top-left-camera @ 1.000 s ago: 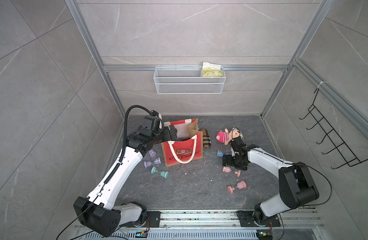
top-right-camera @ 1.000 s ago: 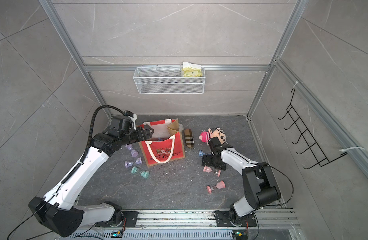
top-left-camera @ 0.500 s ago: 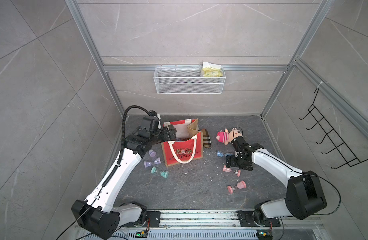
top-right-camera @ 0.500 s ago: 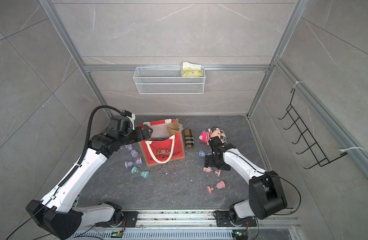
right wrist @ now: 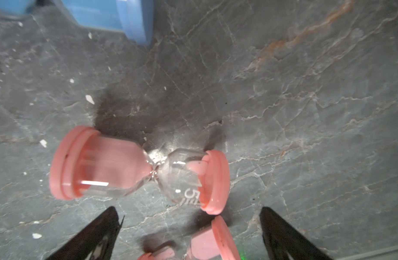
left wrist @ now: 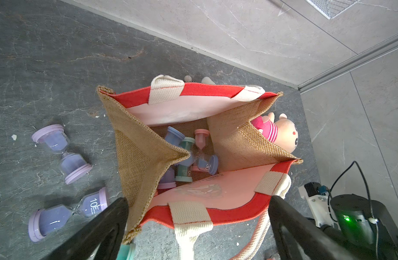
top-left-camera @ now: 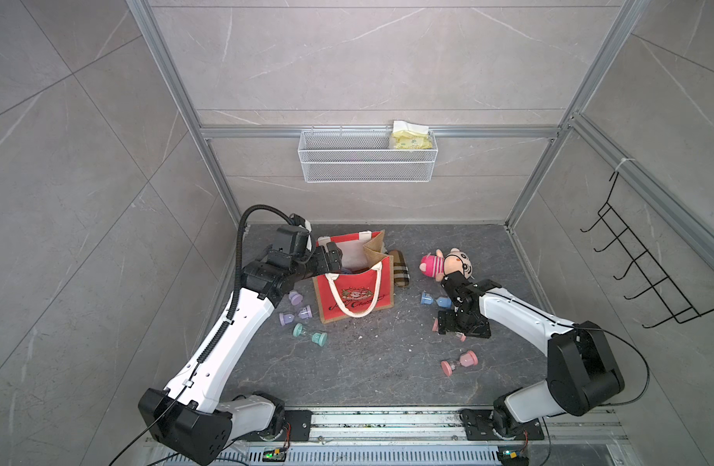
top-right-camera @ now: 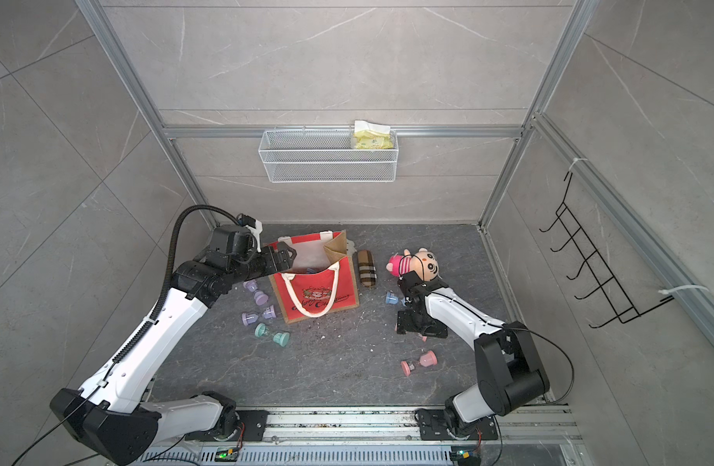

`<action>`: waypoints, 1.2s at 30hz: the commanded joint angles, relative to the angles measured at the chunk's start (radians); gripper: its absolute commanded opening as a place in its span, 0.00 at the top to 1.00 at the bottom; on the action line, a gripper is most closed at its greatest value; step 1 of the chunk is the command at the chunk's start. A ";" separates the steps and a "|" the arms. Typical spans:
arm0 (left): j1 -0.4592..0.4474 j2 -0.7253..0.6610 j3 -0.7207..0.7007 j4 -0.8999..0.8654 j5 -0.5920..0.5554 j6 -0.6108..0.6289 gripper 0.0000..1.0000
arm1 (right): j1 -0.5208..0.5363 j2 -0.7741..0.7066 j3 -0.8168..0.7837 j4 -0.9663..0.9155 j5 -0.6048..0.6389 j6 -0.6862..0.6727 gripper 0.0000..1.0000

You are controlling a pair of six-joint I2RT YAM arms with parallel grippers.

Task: Put the hourglass into the canvas bag
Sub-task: Adjust the hourglass at the center of the board.

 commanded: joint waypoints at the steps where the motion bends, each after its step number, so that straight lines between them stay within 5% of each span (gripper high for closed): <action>1: -0.004 -0.018 0.015 -0.009 -0.017 0.006 0.00 | 0.004 0.032 0.015 0.011 -0.003 -0.026 0.01; 19: -0.024 0.034 0.061 -0.023 0.010 -0.006 0.00 | 0.005 0.258 0.175 0.072 -0.054 -0.106 0.00; 31: -0.026 0.036 0.055 -0.024 -0.016 -0.007 0.00 | 0.130 0.199 0.161 0.170 -0.192 -0.115 0.00; 36: -0.026 0.030 0.044 -0.026 -0.030 0.001 0.00 | 0.132 0.245 0.201 0.121 -0.076 -0.139 0.01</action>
